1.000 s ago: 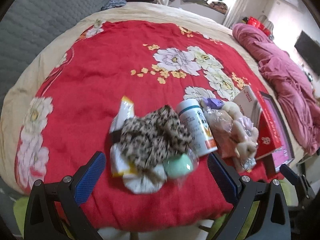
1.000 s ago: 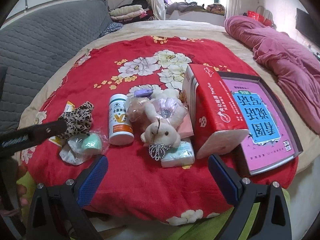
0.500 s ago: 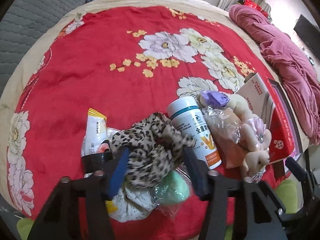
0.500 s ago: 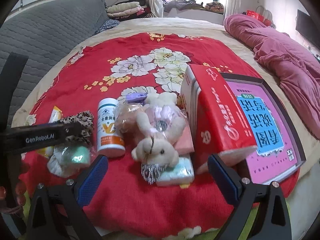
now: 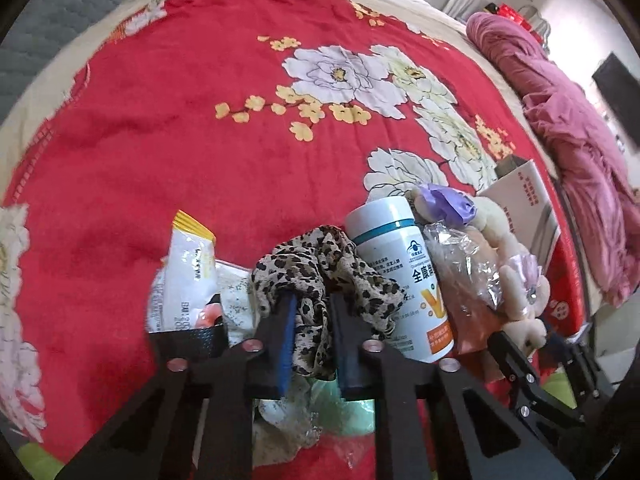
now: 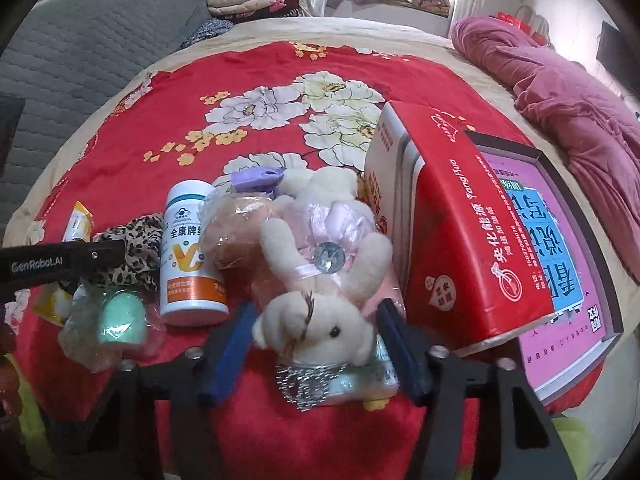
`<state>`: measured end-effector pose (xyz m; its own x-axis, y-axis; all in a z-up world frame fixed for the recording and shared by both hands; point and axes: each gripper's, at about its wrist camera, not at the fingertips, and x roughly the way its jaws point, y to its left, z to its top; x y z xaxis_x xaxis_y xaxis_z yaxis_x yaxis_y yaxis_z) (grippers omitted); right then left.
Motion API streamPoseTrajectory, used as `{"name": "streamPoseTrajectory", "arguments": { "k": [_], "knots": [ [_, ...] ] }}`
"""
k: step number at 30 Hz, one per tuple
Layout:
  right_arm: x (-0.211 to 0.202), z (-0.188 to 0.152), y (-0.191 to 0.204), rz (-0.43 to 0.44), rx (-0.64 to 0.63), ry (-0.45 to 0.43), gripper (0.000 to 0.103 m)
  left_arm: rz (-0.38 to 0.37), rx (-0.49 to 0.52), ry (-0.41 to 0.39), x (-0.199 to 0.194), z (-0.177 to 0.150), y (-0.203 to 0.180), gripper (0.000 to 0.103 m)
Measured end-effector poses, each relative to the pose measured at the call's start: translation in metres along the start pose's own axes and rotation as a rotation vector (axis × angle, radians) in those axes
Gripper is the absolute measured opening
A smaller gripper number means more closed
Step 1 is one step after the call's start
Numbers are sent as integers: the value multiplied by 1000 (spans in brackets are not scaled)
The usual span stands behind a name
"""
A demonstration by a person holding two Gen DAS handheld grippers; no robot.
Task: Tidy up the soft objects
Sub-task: 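Grasp the leopard scrunchie with the left gripper while the right gripper grasps the plush bunny, then carry the scrunchie and bunny over the pink tray with both grippers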
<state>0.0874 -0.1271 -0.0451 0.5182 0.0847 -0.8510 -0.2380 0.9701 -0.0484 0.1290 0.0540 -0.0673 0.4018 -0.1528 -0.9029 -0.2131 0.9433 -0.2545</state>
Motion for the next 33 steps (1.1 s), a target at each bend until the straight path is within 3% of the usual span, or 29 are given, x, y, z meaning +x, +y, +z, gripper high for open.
{"name": "streamPoseTrajectory", "arguments": {
  "k": [6, 21, 33],
  "knots": [
    [-12, -3, -12, 43, 32, -34, 47, -39, -11, -28, -7, 0, 2, 9],
    [-62, 4, -23, 89, 53, -151, 47, -100, 26, -144, -70, -4, -19, 9],
    [-115, 4, -63, 57, 123, -236, 47, -160, 135, -219, -123, -12, -77, 9]
  ]
}}
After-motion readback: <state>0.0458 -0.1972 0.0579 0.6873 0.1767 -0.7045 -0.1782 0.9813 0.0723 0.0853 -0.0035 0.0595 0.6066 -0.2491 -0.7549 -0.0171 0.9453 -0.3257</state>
